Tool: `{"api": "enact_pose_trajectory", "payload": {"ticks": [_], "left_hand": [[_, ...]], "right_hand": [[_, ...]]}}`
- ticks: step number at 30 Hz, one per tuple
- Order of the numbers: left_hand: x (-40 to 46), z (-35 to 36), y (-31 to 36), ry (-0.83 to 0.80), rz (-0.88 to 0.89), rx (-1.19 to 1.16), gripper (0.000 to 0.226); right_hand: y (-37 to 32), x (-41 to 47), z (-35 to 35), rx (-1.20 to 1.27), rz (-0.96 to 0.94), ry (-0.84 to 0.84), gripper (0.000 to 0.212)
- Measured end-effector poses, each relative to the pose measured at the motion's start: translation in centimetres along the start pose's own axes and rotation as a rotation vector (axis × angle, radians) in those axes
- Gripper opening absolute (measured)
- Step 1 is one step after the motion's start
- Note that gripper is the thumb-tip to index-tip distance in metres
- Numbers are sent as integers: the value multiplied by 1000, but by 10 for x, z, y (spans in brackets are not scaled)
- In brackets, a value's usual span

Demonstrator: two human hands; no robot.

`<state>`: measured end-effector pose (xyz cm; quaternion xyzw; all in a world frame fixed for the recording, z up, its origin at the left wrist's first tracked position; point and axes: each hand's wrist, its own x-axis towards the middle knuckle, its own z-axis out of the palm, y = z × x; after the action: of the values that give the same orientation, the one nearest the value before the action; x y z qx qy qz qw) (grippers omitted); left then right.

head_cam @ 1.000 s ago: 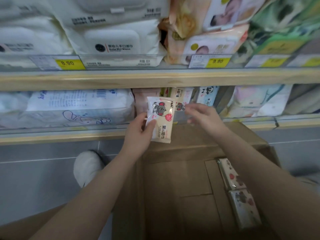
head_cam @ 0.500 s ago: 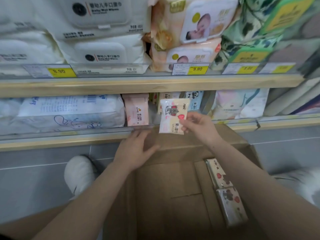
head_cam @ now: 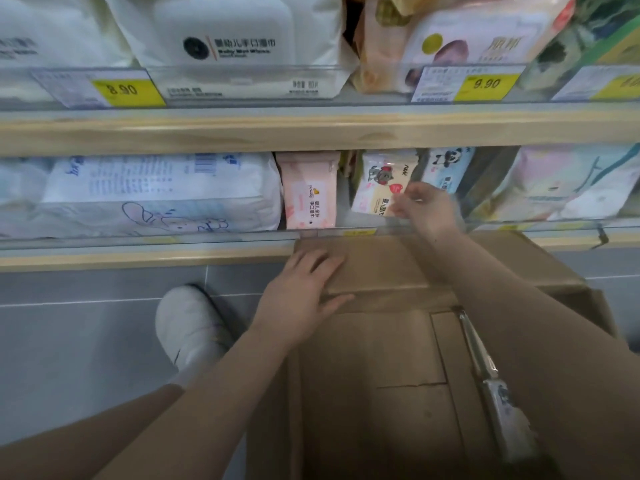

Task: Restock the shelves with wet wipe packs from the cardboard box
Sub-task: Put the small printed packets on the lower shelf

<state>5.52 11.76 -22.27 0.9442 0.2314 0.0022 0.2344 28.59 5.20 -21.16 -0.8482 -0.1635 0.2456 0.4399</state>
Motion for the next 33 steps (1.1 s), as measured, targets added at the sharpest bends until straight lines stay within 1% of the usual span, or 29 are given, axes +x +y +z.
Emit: {"api": "enact_pose_trajectory", "payload": {"ticks": [6,9,12,14,16,21,23,25,28,33], "left_hand": [[0,0,-3,-44,-6,33,62],[-1,-4,1,-80,-23,127,62],[-5,-8,15,-73,-43,215,60],[-7,-8,34,-40,-22,171,50],[-8,-6,59,-7,61,108,45],[-10,11,133,-31,252,-43,38],[-11,25,159,-74,295,-88,37],[-14,44,180,-154,281,-143,38],[-18,75,197,-274,204,-253,38],[-21,128,201,-388,62,-344,37]], "right_hand": [[-2,-13,-10,-15,-22,2,33],[2,-35,-35,-70,-37,23,30],[13,-66,-73,-167,-102,57,26],[27,-88,-102,-185,-118,111,21],[44,-114,-129,-161,-76,157,19],[95,-168,-188,-205,59,281,17],[116,-185,-204,-231,96,313,18],[139,-198,-211,-257,133,336,20],[165,-206,-206,-259,206,352,23],[186,-200,-203,-351,202,369,28]]}}
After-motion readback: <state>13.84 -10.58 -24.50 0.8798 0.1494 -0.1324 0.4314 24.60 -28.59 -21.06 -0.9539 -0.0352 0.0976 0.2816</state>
